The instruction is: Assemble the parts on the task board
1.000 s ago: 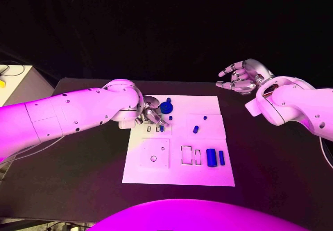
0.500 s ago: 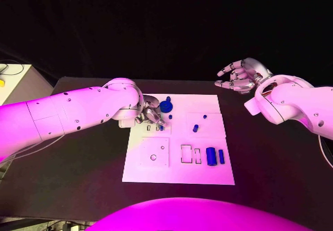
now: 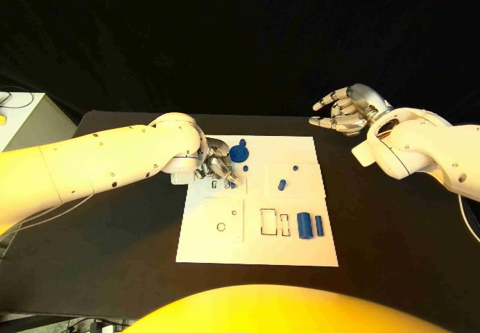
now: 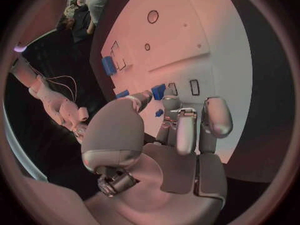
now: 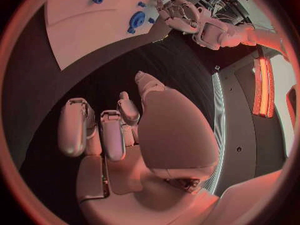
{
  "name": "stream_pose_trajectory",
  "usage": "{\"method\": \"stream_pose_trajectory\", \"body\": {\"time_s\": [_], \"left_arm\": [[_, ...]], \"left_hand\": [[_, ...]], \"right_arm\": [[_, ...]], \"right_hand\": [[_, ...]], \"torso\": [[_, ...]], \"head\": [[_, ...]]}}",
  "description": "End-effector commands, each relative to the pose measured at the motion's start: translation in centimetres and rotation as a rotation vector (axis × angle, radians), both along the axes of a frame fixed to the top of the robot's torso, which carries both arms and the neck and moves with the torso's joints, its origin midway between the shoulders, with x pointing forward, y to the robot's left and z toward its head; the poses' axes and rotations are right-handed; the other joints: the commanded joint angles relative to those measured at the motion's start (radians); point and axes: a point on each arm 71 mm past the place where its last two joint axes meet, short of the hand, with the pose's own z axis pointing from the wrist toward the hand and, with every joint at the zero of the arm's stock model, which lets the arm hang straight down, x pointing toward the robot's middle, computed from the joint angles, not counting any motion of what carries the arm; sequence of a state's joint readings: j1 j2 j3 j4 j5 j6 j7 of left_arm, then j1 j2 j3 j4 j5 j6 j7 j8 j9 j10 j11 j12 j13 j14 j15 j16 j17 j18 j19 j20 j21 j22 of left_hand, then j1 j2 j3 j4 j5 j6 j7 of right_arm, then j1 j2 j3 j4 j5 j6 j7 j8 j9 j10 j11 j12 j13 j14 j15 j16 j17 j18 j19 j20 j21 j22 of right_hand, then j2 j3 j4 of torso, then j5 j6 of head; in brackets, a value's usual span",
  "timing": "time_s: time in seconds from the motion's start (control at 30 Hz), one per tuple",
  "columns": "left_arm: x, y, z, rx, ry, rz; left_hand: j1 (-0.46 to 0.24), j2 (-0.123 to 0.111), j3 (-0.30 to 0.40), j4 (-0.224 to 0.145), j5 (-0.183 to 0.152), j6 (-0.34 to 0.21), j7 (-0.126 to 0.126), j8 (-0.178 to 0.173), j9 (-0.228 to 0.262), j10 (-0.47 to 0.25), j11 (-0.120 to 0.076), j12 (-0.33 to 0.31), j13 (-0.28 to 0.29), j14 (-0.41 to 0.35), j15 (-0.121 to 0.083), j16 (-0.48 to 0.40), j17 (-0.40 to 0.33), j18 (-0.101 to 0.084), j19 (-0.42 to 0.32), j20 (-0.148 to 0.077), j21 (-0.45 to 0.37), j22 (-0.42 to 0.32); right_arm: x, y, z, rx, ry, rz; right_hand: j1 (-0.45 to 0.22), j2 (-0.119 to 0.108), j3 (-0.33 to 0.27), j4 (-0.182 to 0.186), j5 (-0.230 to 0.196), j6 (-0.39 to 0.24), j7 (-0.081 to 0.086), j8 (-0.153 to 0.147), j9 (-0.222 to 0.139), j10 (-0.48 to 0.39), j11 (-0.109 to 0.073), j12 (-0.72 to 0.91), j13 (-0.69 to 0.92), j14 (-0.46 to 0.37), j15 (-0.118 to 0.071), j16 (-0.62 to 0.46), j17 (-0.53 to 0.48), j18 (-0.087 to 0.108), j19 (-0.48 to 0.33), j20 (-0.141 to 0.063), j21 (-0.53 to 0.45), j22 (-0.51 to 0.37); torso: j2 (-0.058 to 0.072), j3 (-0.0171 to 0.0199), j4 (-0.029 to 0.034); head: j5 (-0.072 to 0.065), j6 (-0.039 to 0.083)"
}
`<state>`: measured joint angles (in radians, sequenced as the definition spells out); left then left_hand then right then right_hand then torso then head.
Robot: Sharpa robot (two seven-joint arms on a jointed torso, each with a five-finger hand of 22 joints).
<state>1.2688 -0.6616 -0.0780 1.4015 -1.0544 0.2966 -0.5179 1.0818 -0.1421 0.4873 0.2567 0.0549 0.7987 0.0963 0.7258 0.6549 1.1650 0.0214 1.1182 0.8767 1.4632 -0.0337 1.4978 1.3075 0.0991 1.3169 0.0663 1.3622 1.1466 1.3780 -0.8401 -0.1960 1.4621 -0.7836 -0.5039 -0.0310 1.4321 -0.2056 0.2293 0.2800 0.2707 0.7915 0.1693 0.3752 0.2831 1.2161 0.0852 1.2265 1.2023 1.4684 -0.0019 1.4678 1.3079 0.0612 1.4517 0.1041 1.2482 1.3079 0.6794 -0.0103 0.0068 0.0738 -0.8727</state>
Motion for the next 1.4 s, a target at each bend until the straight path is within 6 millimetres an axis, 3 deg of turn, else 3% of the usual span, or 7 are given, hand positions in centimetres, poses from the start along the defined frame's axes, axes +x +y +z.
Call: {"method": "stream_pose_trajectory", "body": {"time_s": [0.03,0.27,0.37,0.63,1.0,1.23,1.4], "left_arm": [[-0.1,-0.2,-0.1,-0.006,0.020,-0.011],[-0.1,-0.3,-0.1,-0.040,0.023,0.010],[-0.2,-0.3,0.0,-0.066,0.030,0.026],[-0.4,0.0,0.0,-0.115,0.065,0.062],[-0.7,0.9,0.5,-0.139,0.056,0.102],[-1.0,1.3,0.7,-0.116,0.017,0.096],[-1.0,1.6,0.9,-0.085,-0.060,0.096]], "left_hand": [[0.010,0.001,0.008,-0.003,-0.003,-0.006,-0.003,-0.004,0.002,-0.009,0.000,-0.003,-0.001,0.065,-0.005,0.004,0.151,-0.011,0.003,0.000,0.004,0.001],[0.051,0.028,0.091,-0.039,-0.003,-0.008,-0.007,-0.013,0.021,-0.013,-0.005,-0.007,-0.003,0.064,-0.010,0.002,0.152,-0.010,0.001,-0.003,0.005,0.002],[0.076,0.034,0.204,-0.103,-0.003,-0.010,-0.010,-0.011,0.045,-0.012,-0.010,-0.012,-0.005,0.064,-0.014,0.001,0.152,-0.010,0.000,-0.007,0.004,0.002],[0.020,0.042,0.408,-0.224,-0.005,-0.018,-0.016,0.043,0.137,0.004,-0.016,-0.011,0.001,0.069,-0.018,0.005,0.163,-0.012,0.005,-0.012,0.013,0.017],[-0.061,0.029,0.525,-0.301,0.005,-0.018,-0.023,0.083,0.200,0.016,-0.022,-0.006,-0.012,0.080,-0.025,0.023,0.190,-0.018,0.024,-0.017,0.034,0.052],[-0.131,-0.003,0.552,-0.342,0.216,0.015,-0.039,0.109,0.230,0.073,-0.039,0.042,0.035,0.094,-0.040,0.045,0.222,-0.028,0.057,-0.032,0.063,0.103],[-0.136,-0.008,0.550,-0.347,0.248,0.023,-0.043,0.112,0.233,0.085,-0.042,0.053,0.047,0.094,-0.044,0.044,0.222,-0.030,0.065,-0.035,0.069,0.115]], "right_arm": [[-0.1,0.2,0.0,-0.006,0.005,0.019],[-0.1,0.2,0.0,-0.007,0.008,0.021],[-0.1,0.2,-0.1,-0.007,0.010,0.022],[0.0,0.2,-0.2,-0.012,0.023,0.025],[0.1,0.2,-0.3,-0.018,0.038,0.029],[0.1,0.2,-0.3,-0.018,0.039,0.029],[0.1,0.0,-0.3,-0.018,0.038,0.025]], "right_hand": [[-0.008,0.001,0.001,0.007,0.006,-0.010,0.000,-0.006,-0.001,-0.007,-0.001,-0.006,-0.001,0.050,0.007,-0.005,0.103,0.007,-0.002,0.000,0.002,0.060],[-0.008,0.001,0.001,0.007,0.006,-0.010,0.000,-0.006,-0.001,-0.007,-0.001,-0.006,-0.001,0.050,0.007,-0.005,0.103,0.007,-0.002,0.000,0.002,0.060],[-0.008,0.001,0.001,0.007,0.006,-0.010,0.000,-0.006,-0.001,-0.007,-0.001,-0.006,-0.001,0.050,0.007,-0.005,0.103,0.007,-0.002,0.000,0.002,0.060],[-0.010,0.003,0.001,0.007,0.006,-0.010,0.001,-0.006,-0.001,-0.006,-0.001,-0.004,-0.001,0.050,0.008,-0.006,0.103,0.008,-0.003,0.001,0.000,0.059],[-0.019,0.006,-0.001,0.009,0.005,-0.010,0.001,-0.005,-0.002,-0.007,0.000,-0.004,-0.002,0.049,0.008,-0.007,0.101,0.008,-0.003,0.002,-0.003,0.057],[-0.020,0.006,-0.001,0.009,0.004,-0.010,0.001,-0.005,-0.002,-0.007,0.000,-0.004,-0.002,0.048,0.008,-0.008,0.100,0.008,-0.003,0.002,-0.003,0.057],[-0.020,0.006,-0.001,0.009,0.004,-0.010,0.001,-0.005,-0.002,-0.007,0.000,-0.004,-0.002,0.048,0.008,-0.008,0.100,0.008,-0.003,0.002,-0.003,0.057]], "torso": [[0.000,0.0001,-0.0002],[-0.001,0.0006,0.0002],[-0.001,0.0002,-0.0003],[-0.001,0.0006,0.0002],[-0.002,0.0019,0.0034],[-0.002,0.0031,0.0043],[-0.003,0.0039,0.0046]], "head": [[-0.002,0.000],[-0.001,0.000],[-0.002,0.000],[-0.004,0.000],[-0.001,0.000],[0.003,0.000],[0.010,0.000]]}}
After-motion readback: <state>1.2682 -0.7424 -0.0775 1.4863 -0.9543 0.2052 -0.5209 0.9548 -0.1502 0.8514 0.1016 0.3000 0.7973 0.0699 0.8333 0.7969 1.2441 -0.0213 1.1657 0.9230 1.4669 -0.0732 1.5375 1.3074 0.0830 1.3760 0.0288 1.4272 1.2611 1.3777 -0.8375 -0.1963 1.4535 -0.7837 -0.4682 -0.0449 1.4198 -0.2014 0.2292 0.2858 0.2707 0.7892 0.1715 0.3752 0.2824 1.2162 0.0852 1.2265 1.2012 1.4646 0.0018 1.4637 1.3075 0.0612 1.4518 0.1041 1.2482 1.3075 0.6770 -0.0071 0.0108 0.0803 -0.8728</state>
